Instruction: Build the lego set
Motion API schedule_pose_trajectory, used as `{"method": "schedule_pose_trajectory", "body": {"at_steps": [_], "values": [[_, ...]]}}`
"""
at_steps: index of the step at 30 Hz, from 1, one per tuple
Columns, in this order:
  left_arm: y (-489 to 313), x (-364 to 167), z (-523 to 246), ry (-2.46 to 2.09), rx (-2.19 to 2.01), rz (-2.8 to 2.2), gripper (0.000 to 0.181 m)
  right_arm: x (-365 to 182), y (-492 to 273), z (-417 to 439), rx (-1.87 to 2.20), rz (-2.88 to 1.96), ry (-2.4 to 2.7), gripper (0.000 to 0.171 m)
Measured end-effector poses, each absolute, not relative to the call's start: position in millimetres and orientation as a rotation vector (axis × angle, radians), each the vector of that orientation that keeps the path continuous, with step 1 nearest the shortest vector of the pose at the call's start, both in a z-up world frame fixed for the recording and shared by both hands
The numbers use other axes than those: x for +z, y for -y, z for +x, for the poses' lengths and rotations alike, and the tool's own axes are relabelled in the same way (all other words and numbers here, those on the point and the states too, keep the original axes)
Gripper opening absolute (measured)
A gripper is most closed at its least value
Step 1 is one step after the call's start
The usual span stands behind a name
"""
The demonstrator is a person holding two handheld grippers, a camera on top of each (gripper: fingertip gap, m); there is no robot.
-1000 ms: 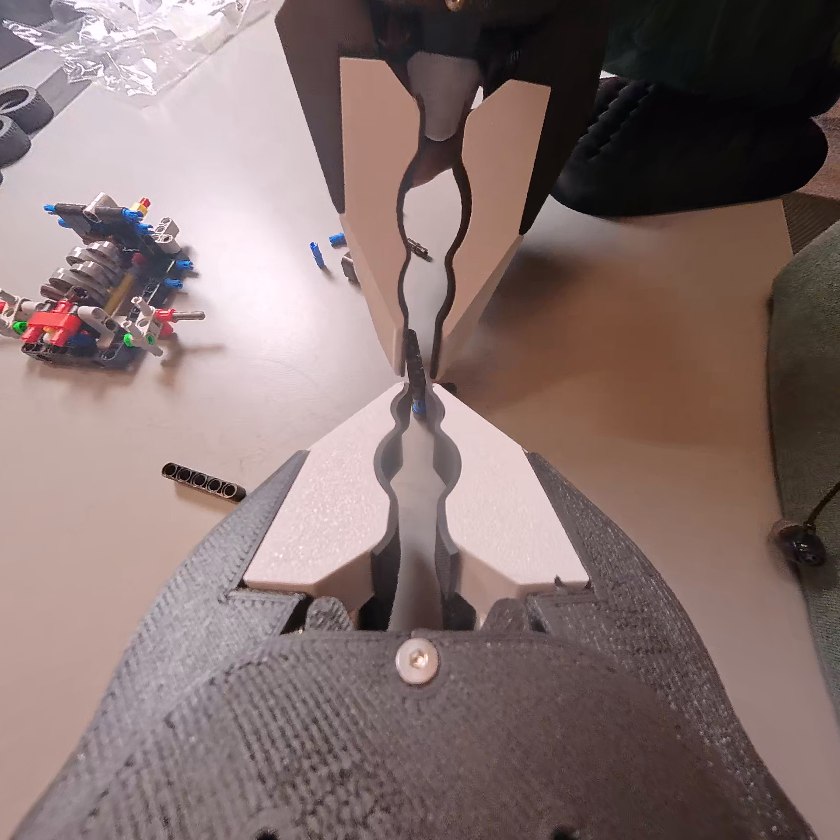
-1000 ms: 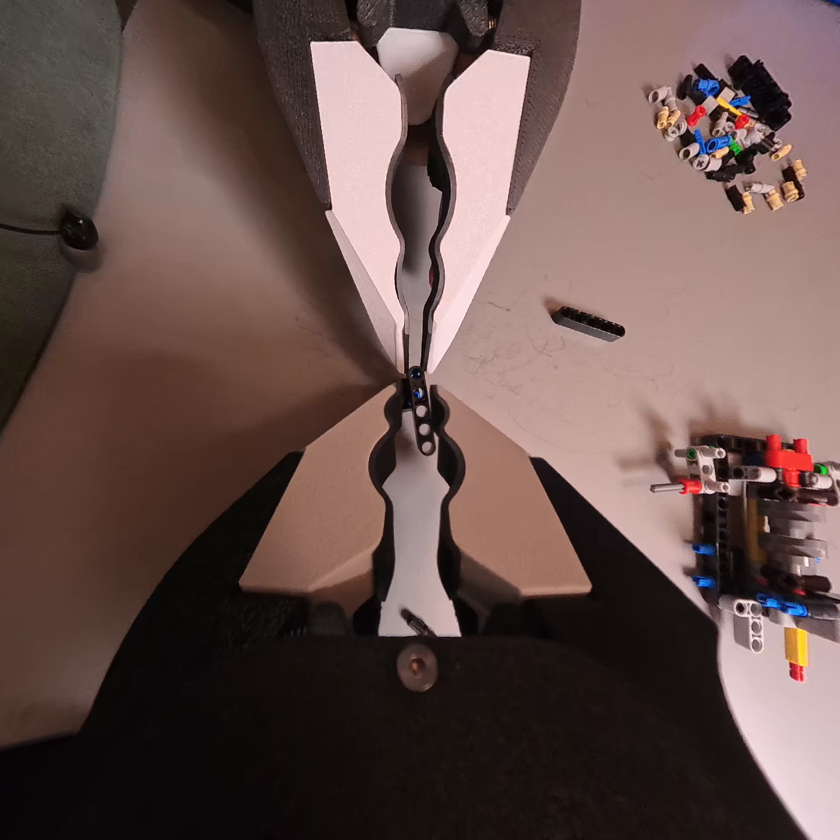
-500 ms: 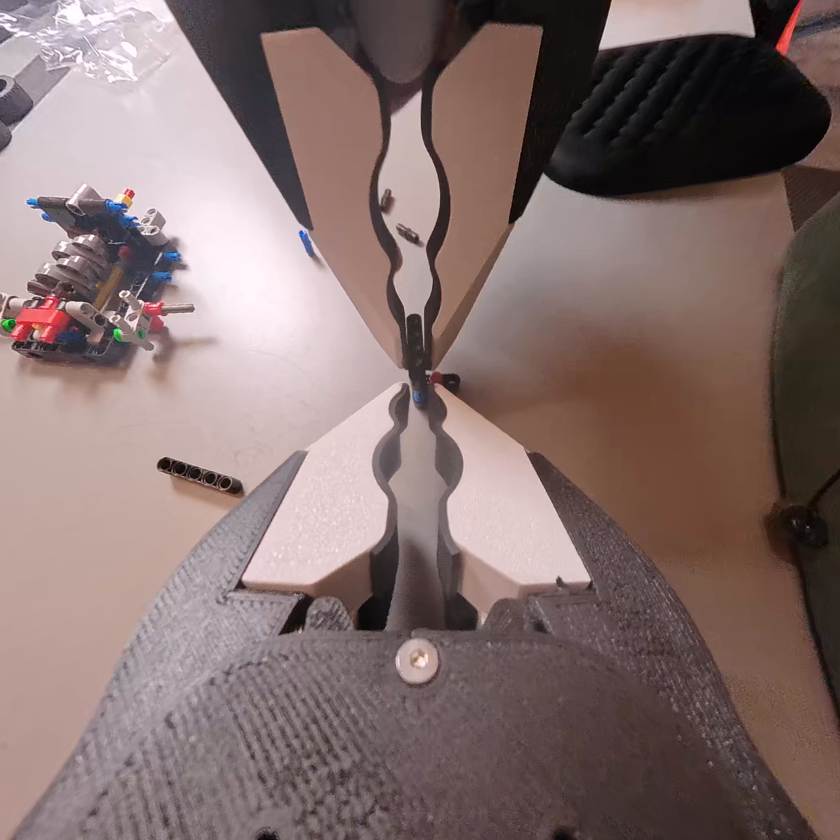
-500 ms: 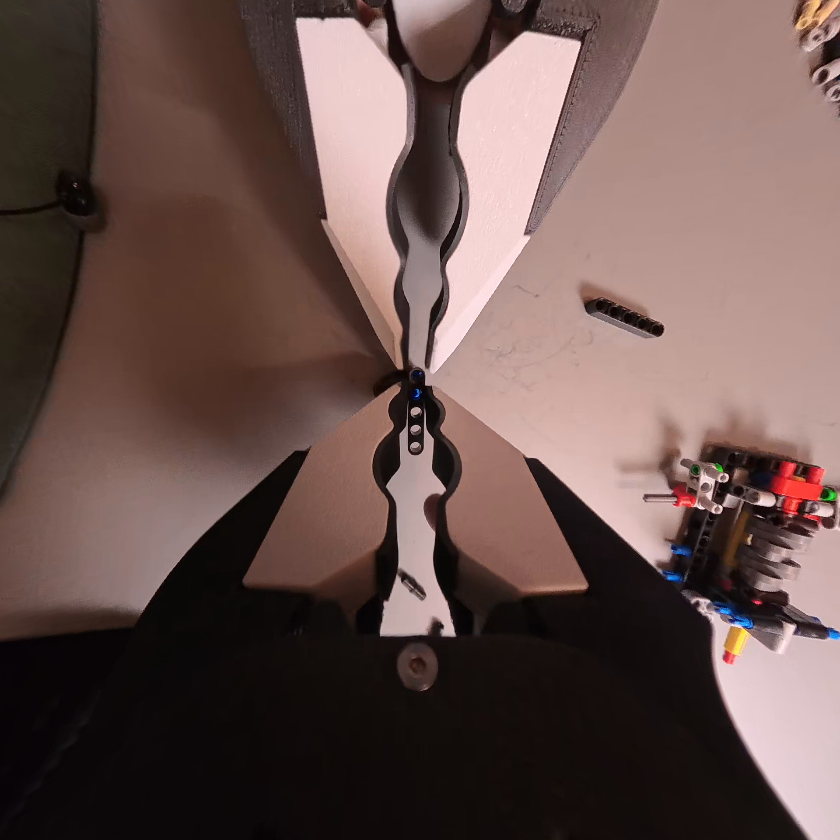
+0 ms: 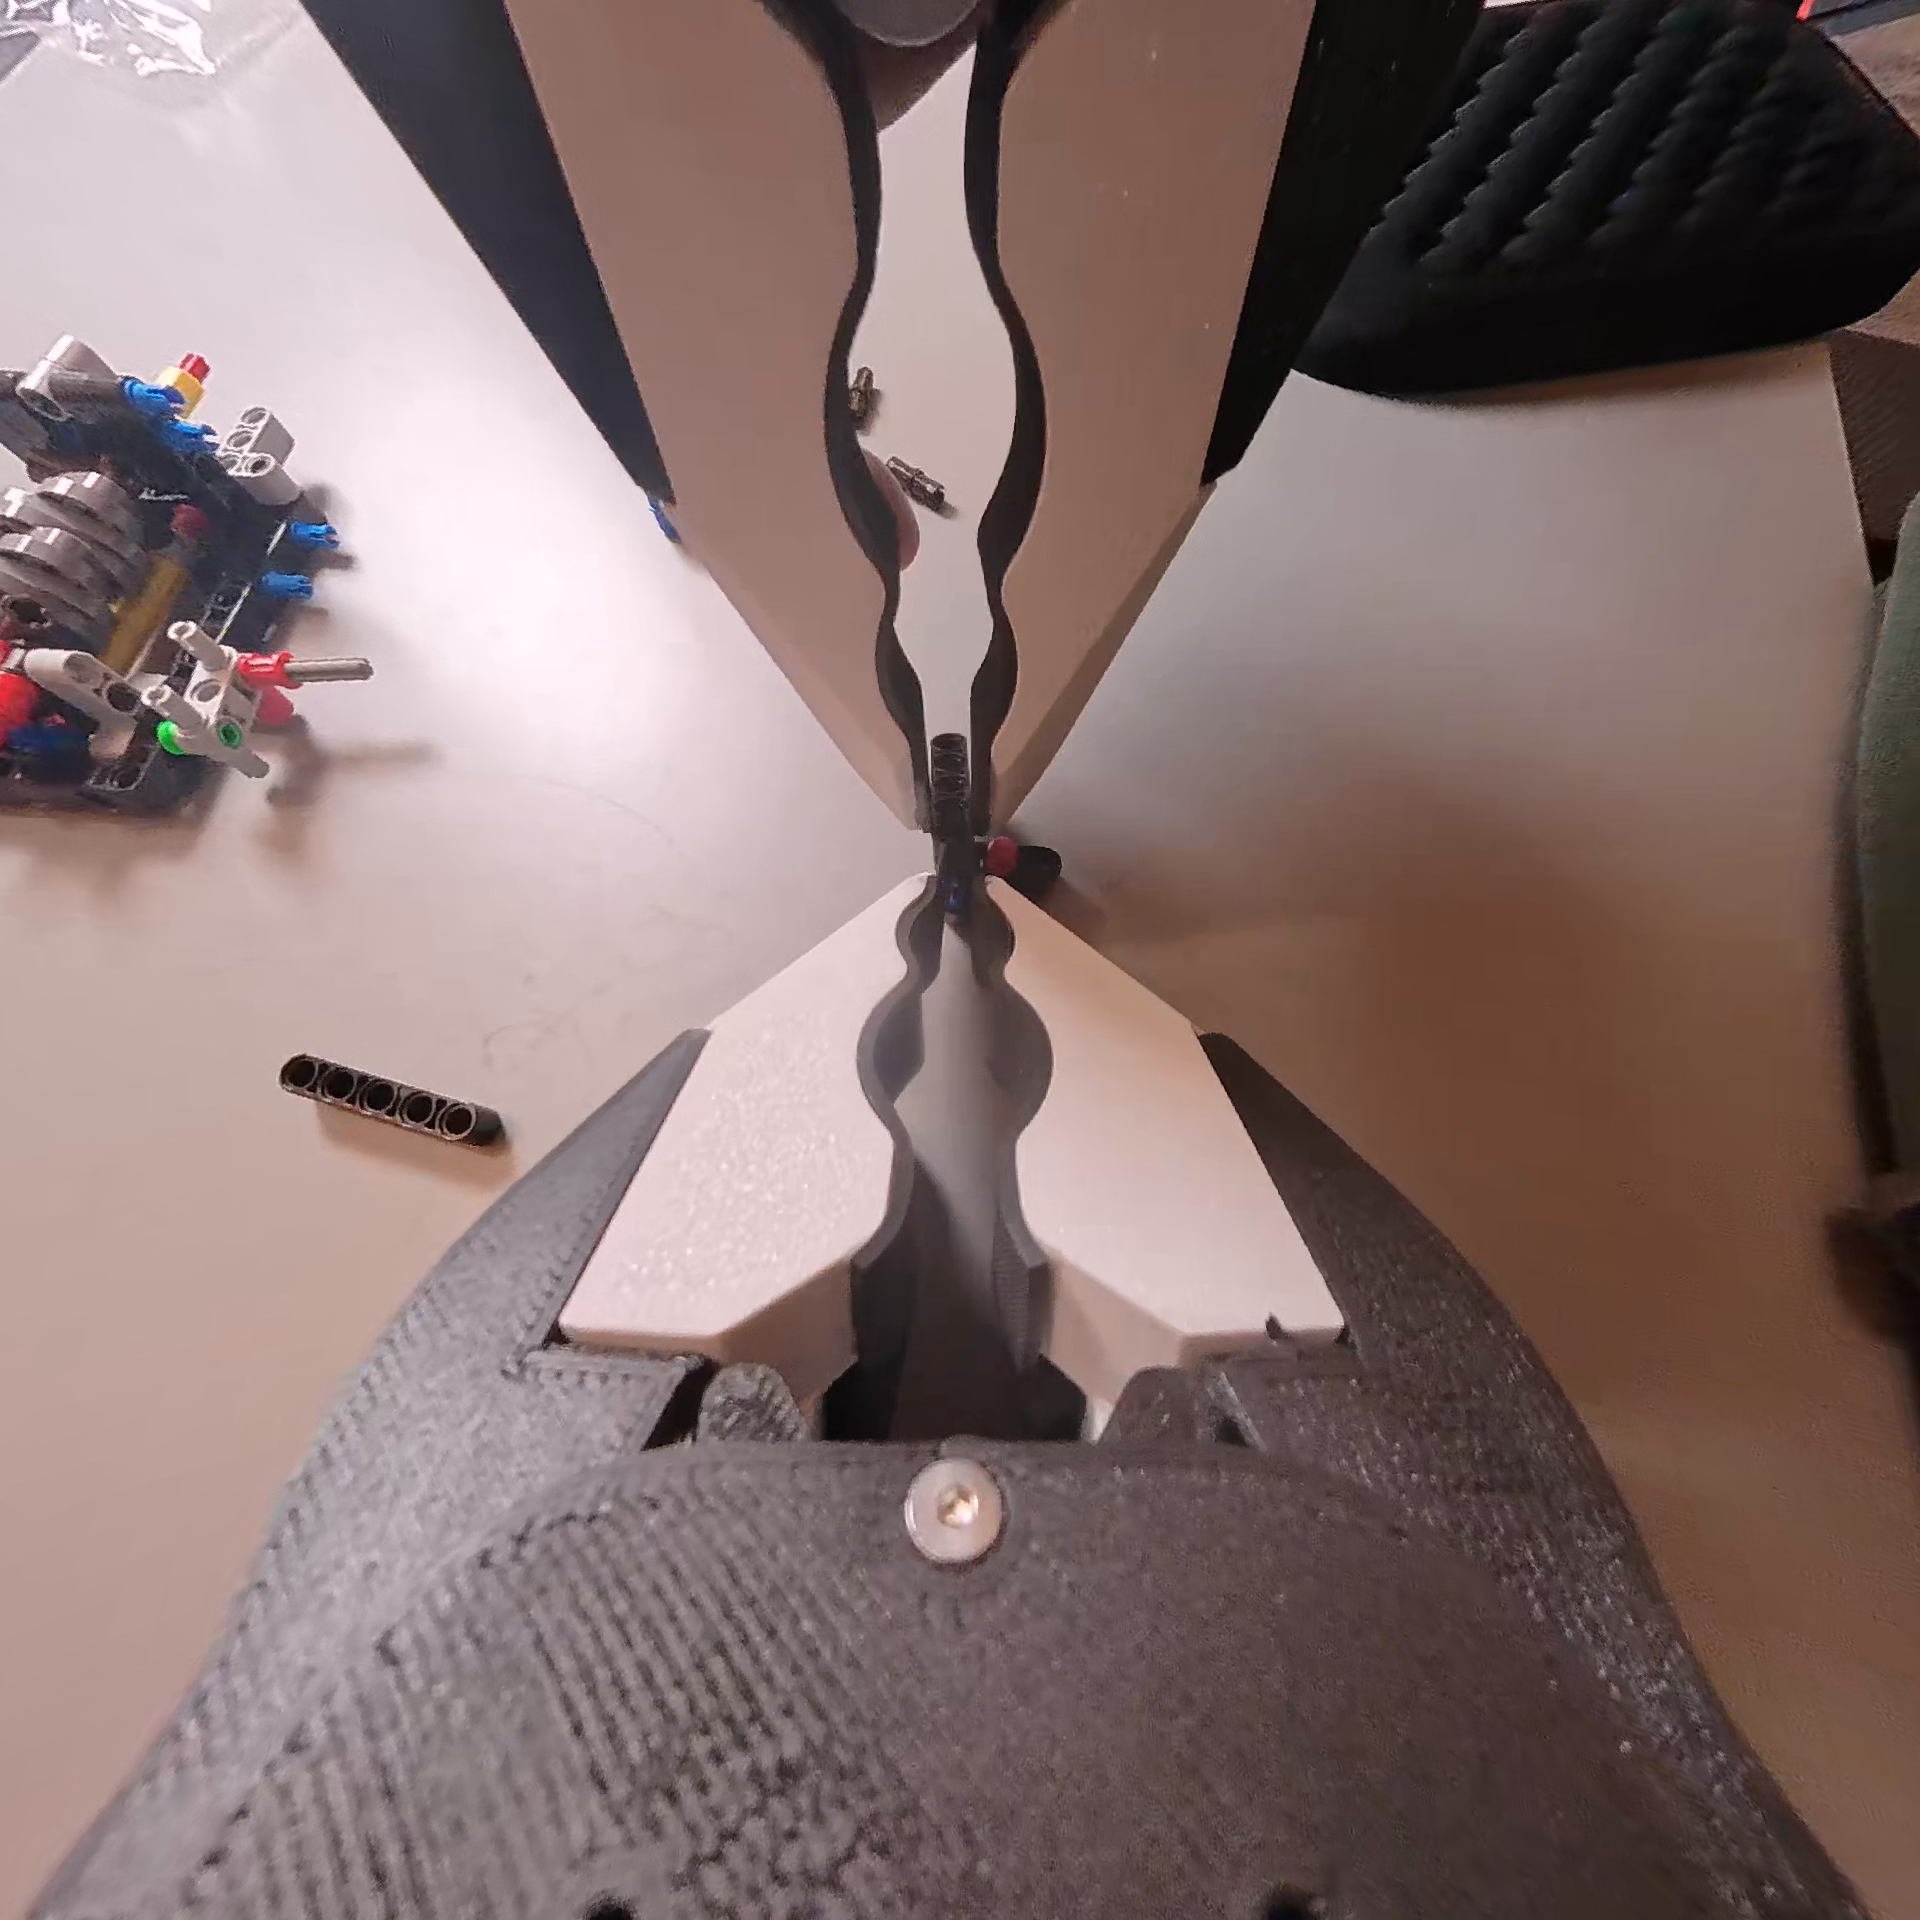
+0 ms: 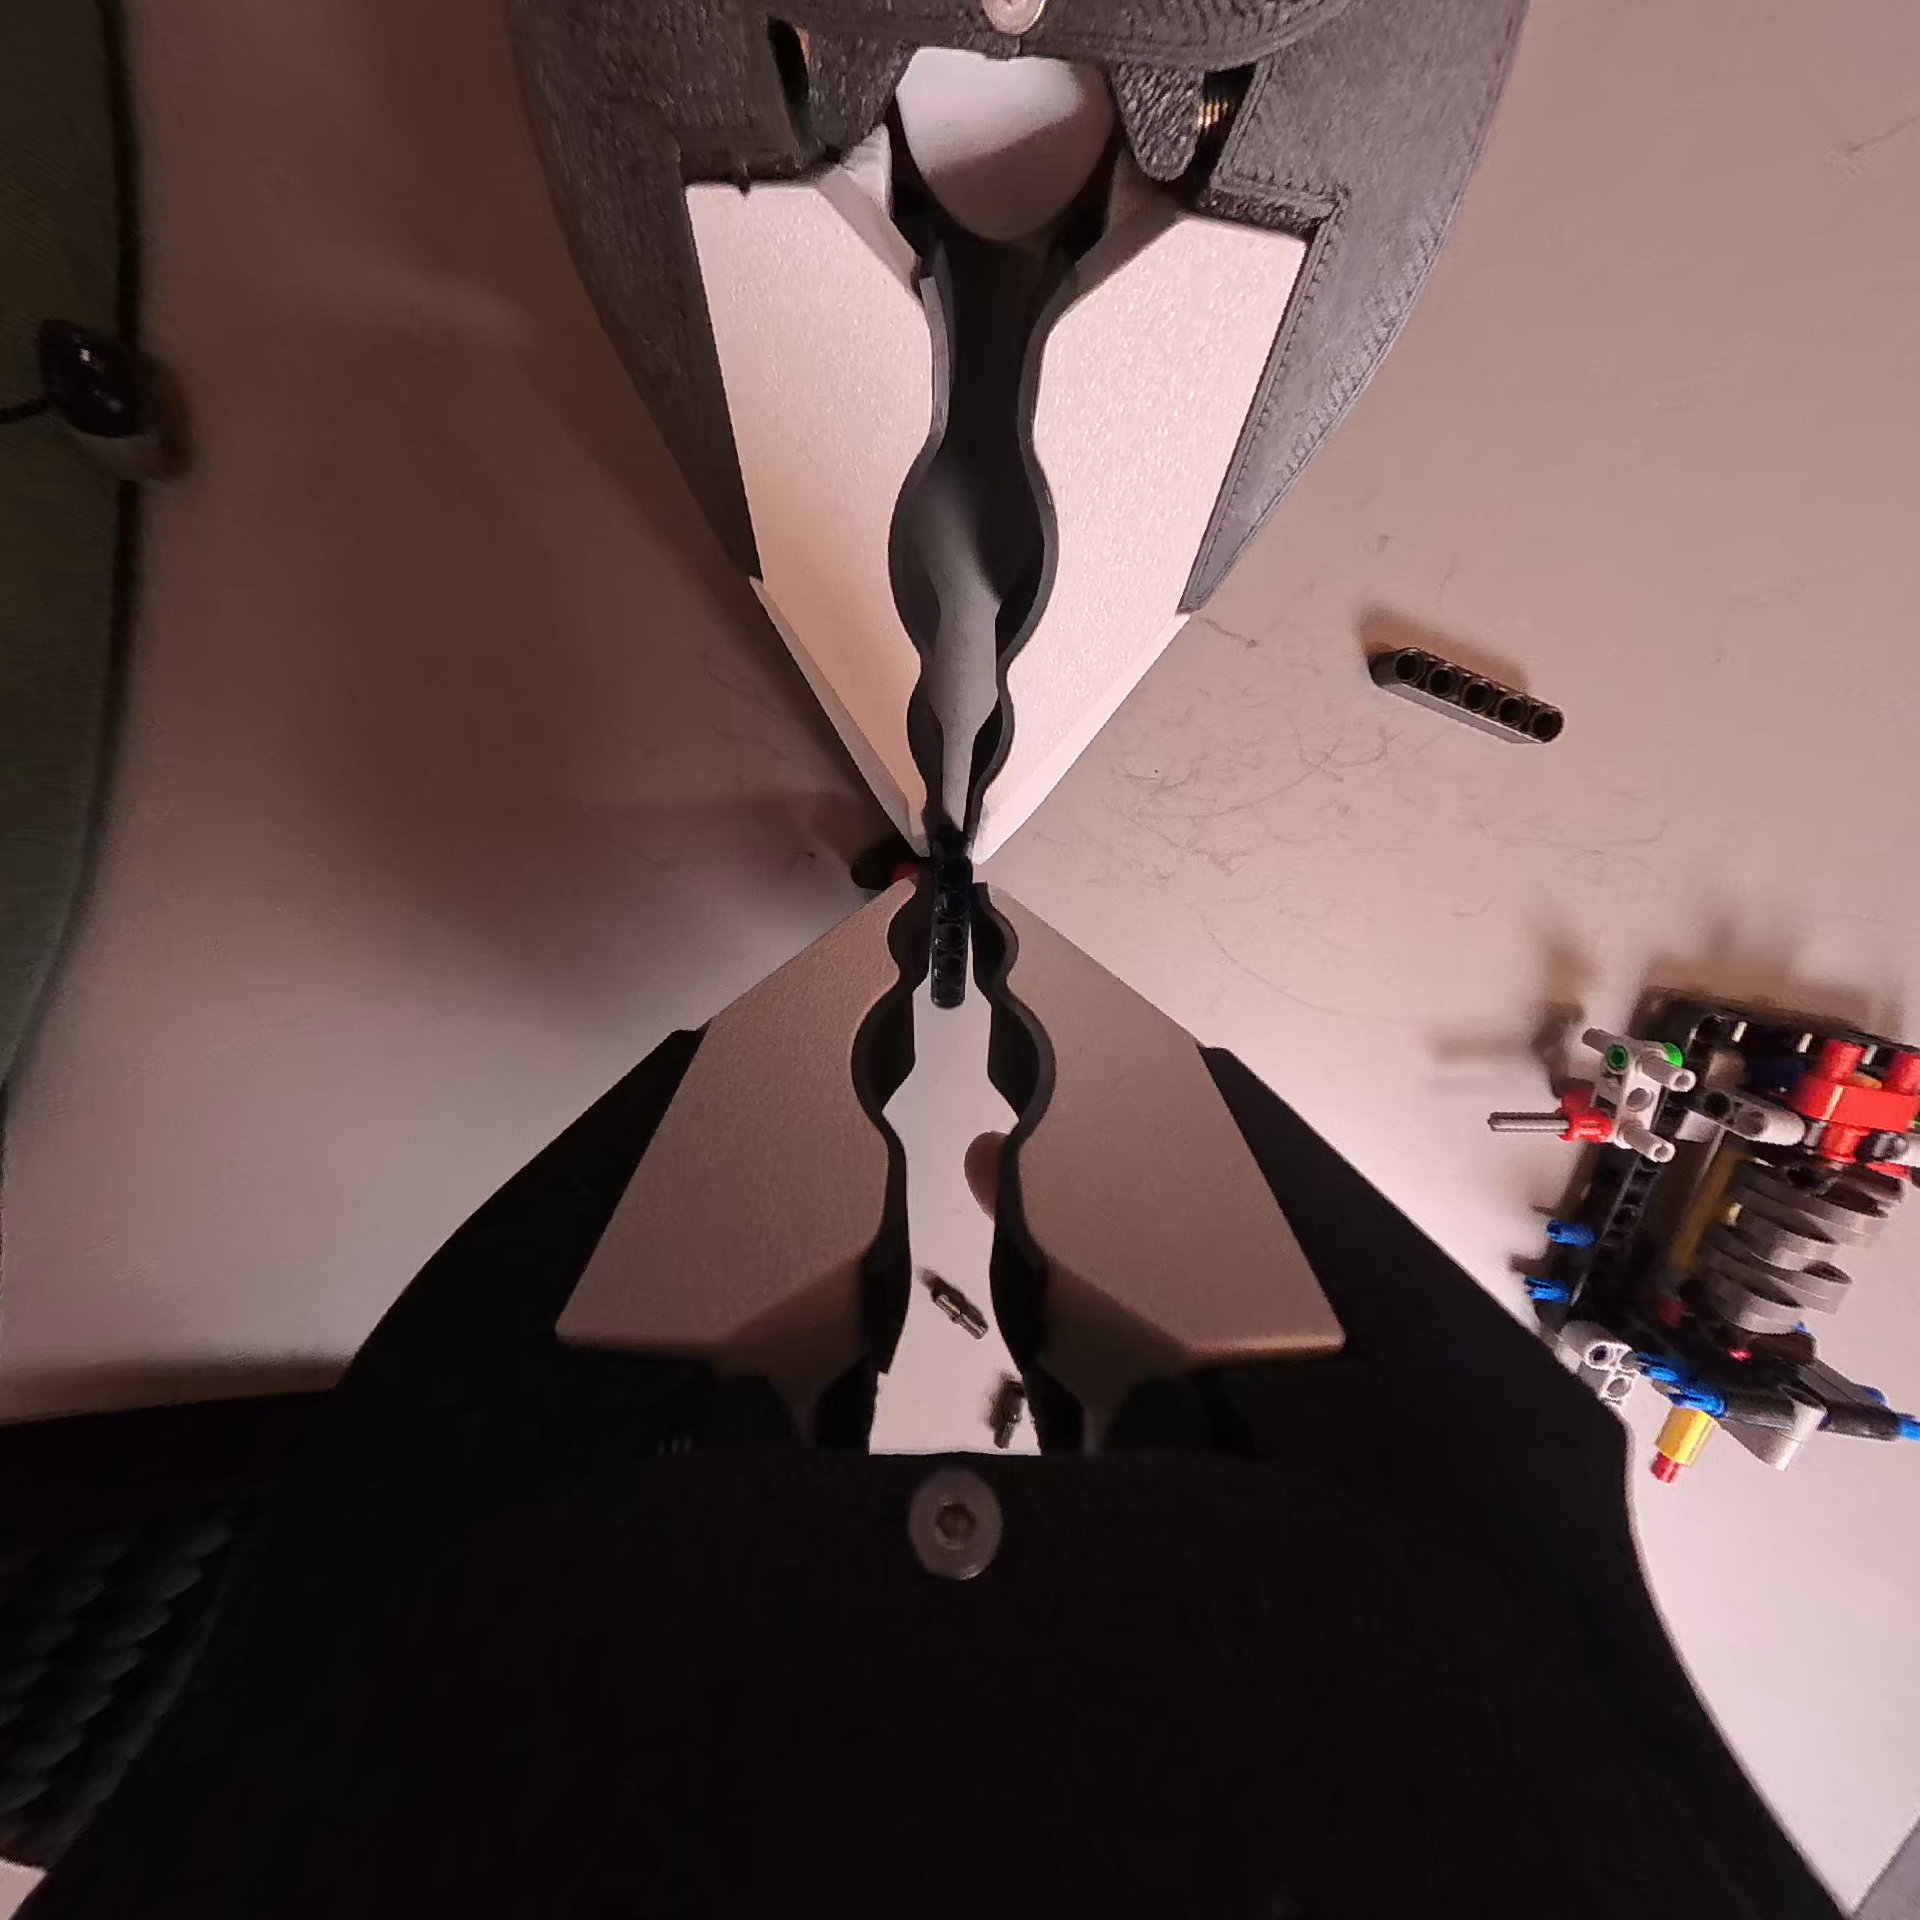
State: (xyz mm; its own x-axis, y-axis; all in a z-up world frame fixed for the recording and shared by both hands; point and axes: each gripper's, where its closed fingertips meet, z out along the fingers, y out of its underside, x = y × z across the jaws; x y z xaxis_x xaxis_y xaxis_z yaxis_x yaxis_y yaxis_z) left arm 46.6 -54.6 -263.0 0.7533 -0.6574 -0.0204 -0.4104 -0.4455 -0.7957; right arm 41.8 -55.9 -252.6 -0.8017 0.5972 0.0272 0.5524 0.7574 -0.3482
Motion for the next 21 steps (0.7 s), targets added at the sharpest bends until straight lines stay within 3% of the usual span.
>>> {"method": "schedule_pose_trajectory", "body": {"at_steps": [15,21], "values": [[55,-262,47,-0.820,-0.357,-2.083,0.003,-252,54,44,0.512,-0.957,2.792,0.004],[55,-233,46,-0.761,-0.410,-1.956,0.013,-237,53,47,0.607,-0.999,2.724,0.004]]}}
